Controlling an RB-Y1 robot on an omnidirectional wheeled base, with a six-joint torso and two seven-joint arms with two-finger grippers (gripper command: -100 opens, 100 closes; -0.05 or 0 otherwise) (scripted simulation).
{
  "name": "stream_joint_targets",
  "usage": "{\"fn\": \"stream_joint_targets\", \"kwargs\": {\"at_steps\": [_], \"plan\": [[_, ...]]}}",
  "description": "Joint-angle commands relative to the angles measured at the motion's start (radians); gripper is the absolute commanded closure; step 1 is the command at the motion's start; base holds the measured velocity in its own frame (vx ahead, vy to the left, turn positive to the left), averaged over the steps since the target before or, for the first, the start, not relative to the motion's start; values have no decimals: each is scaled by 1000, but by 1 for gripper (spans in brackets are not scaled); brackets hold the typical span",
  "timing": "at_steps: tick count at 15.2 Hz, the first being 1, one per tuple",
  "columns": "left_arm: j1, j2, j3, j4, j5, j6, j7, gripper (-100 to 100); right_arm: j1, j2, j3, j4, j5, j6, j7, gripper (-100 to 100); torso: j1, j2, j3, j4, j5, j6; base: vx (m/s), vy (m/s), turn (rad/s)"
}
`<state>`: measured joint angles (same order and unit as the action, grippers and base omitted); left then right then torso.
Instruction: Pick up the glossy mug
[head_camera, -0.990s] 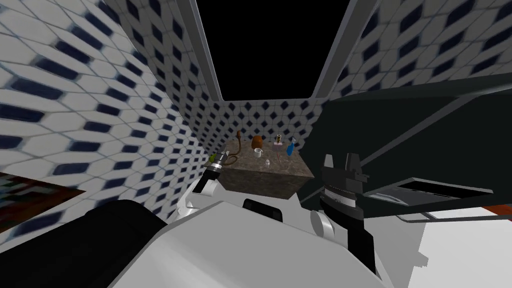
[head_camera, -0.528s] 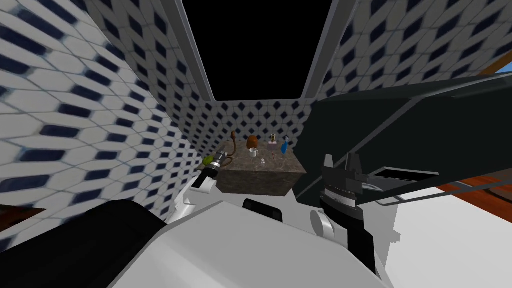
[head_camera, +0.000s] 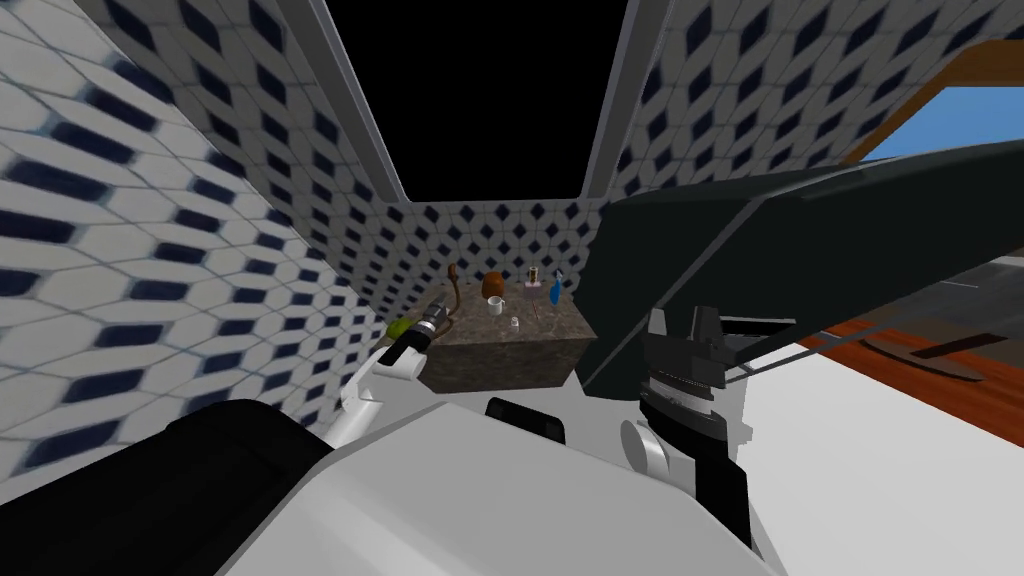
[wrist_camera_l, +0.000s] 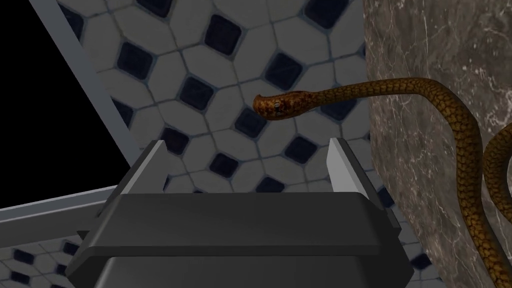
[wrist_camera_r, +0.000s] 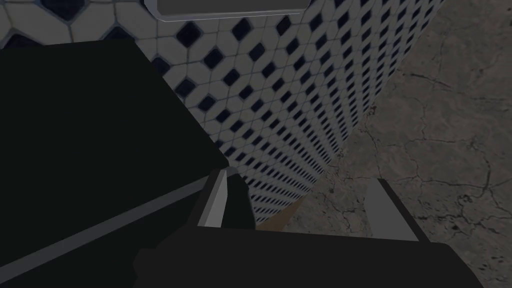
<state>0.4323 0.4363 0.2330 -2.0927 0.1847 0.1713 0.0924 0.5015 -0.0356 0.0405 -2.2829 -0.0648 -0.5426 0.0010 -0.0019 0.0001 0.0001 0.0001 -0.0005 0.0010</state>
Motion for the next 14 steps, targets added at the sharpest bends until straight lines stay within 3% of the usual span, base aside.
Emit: {"fn": "stream_joint_targets", "kwargs": {"at_steps": [1,2,3,6,7,10,11,14], "plan": [[-4,20,13,13,22,50,2,-100,0,0,0,0,0,0,0,0,0,0,0,0,0,0,0,-33,-235],[-4,20,13,13,22,70,2,-100,0,0,0,0,0,0,0,0,0,0,0,0,0,0,0,-21,-60],[-14,49,32,28,54,96,4,-100,0,0,0,0,0,0,0,0,0,0,0,0,0,-1,6,-33,-187],[-14,49,32,28,54,141,4,-100,0,0,0,0,0,0,0,0,0,0,0,0,0,-1,3,-20,-114],[-23,78,51,44,86,175,6,-100,0,0,0,0,0,0,0,0,1,0,0,0,0,-1,3,-24,-219],[-23,78,51,44,86,213,6,-100,0,0,0,0,0,0,0,0,1,0,0,0,0,-1,4,-18,-110],[-32,105,70,61,119,247,9,-100,0,0,0,0,0,0,0,0,1,0,0,0,0,-1,6,-27,-206],[-32,105,70,61,119,287,9,-100,0,0,0,0,0,0,0,0,1,0,0,0,0,-1,4,-18,-118]]}}
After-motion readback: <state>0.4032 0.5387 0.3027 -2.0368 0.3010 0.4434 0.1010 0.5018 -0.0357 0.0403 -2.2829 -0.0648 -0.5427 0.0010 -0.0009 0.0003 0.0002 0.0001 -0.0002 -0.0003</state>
